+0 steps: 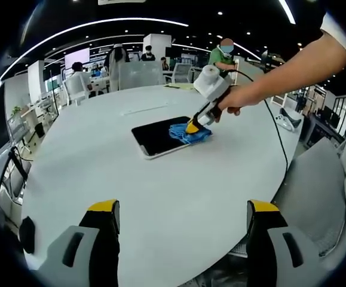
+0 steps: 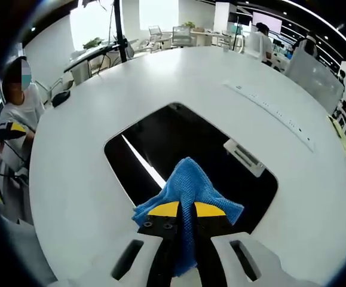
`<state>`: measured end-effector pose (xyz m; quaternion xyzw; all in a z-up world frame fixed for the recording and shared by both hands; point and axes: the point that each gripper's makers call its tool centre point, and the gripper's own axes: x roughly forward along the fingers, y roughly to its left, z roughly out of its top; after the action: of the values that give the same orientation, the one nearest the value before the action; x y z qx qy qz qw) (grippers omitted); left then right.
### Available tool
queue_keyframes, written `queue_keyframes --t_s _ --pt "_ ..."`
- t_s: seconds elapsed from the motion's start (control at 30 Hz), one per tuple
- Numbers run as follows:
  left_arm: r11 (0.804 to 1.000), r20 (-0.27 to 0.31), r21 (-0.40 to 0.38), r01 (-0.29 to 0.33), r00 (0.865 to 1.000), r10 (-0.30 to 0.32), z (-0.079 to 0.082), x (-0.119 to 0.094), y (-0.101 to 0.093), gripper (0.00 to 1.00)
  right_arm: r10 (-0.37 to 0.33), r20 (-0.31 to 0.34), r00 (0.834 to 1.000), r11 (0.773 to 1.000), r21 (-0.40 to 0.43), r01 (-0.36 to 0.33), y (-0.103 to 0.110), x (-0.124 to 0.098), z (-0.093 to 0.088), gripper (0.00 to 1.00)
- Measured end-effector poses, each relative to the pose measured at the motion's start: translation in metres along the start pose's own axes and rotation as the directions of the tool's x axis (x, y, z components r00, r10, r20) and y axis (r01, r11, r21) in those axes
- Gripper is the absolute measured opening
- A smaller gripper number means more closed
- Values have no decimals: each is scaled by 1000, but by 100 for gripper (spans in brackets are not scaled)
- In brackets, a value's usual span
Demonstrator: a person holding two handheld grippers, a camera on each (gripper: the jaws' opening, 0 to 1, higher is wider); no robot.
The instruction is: Wipe the mirror surface with the cleaning cloth until all visible marks leave the cleaned area.
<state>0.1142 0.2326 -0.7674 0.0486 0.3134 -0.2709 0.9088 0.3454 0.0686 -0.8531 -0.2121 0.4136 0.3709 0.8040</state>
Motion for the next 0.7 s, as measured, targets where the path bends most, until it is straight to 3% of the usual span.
queue_keyframes --t_s 0.7 --pt "1000 0 -4 7 1000 -7 -1 2 -3 88 2 0 1000 1000 14 -2 12 -4 -2 3"
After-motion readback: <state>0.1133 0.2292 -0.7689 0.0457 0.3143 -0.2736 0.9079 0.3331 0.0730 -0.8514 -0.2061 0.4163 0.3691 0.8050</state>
